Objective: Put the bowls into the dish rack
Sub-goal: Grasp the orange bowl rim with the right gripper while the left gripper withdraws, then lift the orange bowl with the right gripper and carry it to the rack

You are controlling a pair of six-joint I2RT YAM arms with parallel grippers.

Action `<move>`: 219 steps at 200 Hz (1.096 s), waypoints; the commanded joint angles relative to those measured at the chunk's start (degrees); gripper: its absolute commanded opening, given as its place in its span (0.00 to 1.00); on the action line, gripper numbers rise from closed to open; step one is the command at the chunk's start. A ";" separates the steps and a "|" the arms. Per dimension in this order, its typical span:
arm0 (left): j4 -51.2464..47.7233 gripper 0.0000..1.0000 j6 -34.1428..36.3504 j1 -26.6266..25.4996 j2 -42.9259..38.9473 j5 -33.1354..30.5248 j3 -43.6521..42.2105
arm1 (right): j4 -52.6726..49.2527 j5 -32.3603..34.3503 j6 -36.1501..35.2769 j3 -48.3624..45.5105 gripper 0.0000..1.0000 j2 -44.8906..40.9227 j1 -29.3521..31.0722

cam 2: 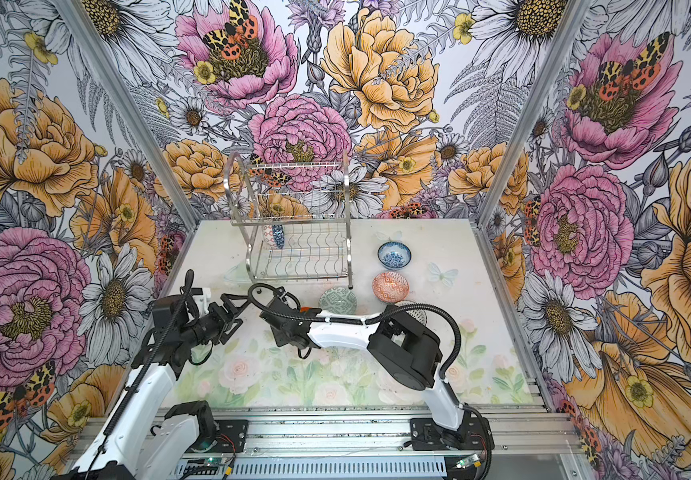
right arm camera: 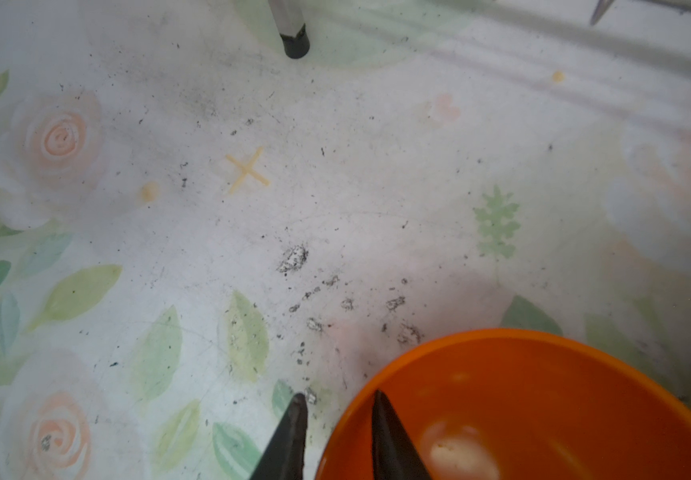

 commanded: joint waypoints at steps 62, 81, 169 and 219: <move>1.84 0.99 -0.29 0.61 -0.05 1.53 -0.85 | -0.20 -2.71 -0.51 2.93 0.01 -0.23 0.16; 1.67 0.99 -0.30 0.64 -0.18 1.48 -0.85 | -0.12 -4.30 -1.00 3.49 0.00 -0.91 0.23; 1.82 0.99 -0.23 0.65 -0.44 1.64 -0.94 | 7.30 -15.14 -3.33 -0.57 0.00 -9.77 -2.57; 2.19 0.99 -0.48 0.70 -0.10 2.02 -0.94 | 17.15 -19.77 -0.84 -8.05 0.00 -14.94 -6.49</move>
